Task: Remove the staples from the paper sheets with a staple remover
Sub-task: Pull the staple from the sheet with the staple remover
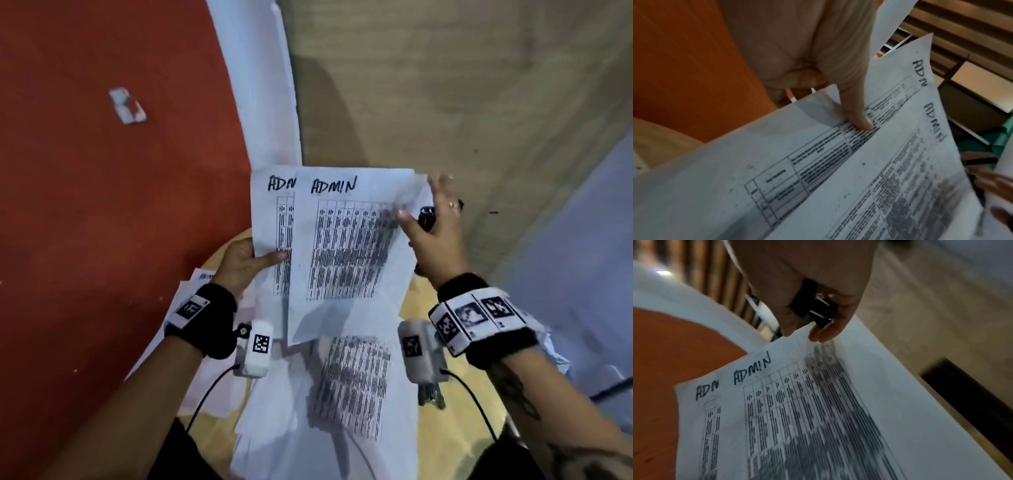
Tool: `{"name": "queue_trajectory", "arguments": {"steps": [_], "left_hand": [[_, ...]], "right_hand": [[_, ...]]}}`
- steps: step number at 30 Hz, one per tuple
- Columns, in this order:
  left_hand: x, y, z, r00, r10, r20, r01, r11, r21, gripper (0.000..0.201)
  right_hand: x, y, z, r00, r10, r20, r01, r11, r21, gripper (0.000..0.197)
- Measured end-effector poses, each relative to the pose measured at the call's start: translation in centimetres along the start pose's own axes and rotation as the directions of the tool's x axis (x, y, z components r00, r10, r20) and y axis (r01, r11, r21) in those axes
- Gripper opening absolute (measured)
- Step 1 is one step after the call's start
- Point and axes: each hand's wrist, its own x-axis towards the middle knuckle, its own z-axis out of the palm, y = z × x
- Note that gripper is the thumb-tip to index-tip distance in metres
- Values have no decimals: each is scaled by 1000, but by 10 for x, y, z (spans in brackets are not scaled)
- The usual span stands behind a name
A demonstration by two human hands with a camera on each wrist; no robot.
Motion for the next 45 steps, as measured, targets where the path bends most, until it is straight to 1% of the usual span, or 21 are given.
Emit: {"name": "queue_trajectory", "arguments": {"steps": [2, 4, 7, 8, 9, 10, 11, 15, 17, 18, 20, 22, 25, 26, 28, 31, 33, 36, 40, 42, 45], "left_hand": [[-2, 8, -2, 1000, -4, 26, 3, 1000, 22, 34], [-2, 11, -5, 998, -42, 49, 43, 999, -12, 27], [-13, 28, 2, 997, 1, 74, 0, 1000, -17, 34], [-19, 32, 3, 997, 12, 74, -11, 1000, -5, 31], [-23, 36, 2, 998, 17, 59, -17, 1000, 9, 36], [-24, 35, 0, 996, 6, 89, -7, 1000, 19, 34], [-25, 37, -2, 994, 5, 111, -9, 999, 37, 14], [-31, 58, -1, 997, 54, 54, -57, 998, 40, 38], [-32, 79, 6, 988, 152, -15, -152, 988, -2, 64], [-32, 92, 9, 977, 203, -64, -205, 979, -21, 71], [-33, 112, 14, 943, 308, -127, -307, 951, 26, 65], [-35, 125, 19, 894, 420, -159, -389, 901, 194, 58], [-39, 135, 31, 780, 591, -205, -452, 759, 469, 70], [-43, 138, 34, 769, 611, -189, -454, 729, 513, 73], [-46, 145, 37, 794, 599, -103, -461, 705, 538, 66], [-39, 152, 34, 859, 504, 87, -463, 695, 550, 37], [-38, 155, 34, 880, 434, 196, -462, 682, 567, 30], [-41, 157, 34, 908, 341, 242, -418, 709, 568, 17], [-45, 156, 34, 922, 307, 235, -387, 761, 521, 7], [-44, 156, 33, 926, 294, 234, -375, 772, 513, 15], [-42, 157, 31, 936, 275, 222, -352, 772, 529, 22]], "right_hand": [[12, -37, -14, 983, -169, 73, 177, 975, -132, 71], [18, -65, -21, 957, -238, 168, 272, 936, -225, 69], [23, -92, -27, 939, -240, 245, 313, 891, -327, 53], [23, -97, -28, 940, -221, 260, 307, 883, -356, 45], [21, -104, -30, 942, -195, 271, 292, 876, -384, 35], [19, -107, -31, 944, -180, 275, 284, 869, -405, 26], [16, -110, -33, 947, -179, 266, 281, 864, -418, 20], [-1, -120, -37, 951, -243, 192, 304, 849, -431, 15], [-10, -125, -39, 946, -275, 174, 324, 846, -424, 15], [-14, -127, -40, 943, -286, 167, 331, 843, -424, 16], [-21, -131, -42, 937, -310, 158, 348, 837, -422, 17], [-25, -134, -46, 934, -328, 143, 358, 837, -413, 16], [-30, -138, -52, 930, -341, 137, 367, 832, -417, 14], [-31, -139, -53, 929, -342, 140, 368, 828, -422, 14], [-33, -142, -57, 929, -342, 144, 370, 826, -425, 14], [-34, -145, -62, 928, -345, 139, 371, 831, -413, 14], [-34, -145, -65, 928, -349, 127, 370, 839, -399, 13], [-34, -144, -66, 928, -354, 116, 371, 851, -373, 12], [-31, -138, -63, 915, -385, 119, 402, 851, -337, 11], [-30, -136, -63, 893, -450, 15, 440, 866, -236, 18], [-36, -143, -66, 845, -473, -249, 489, 872, 4, 25]]}}
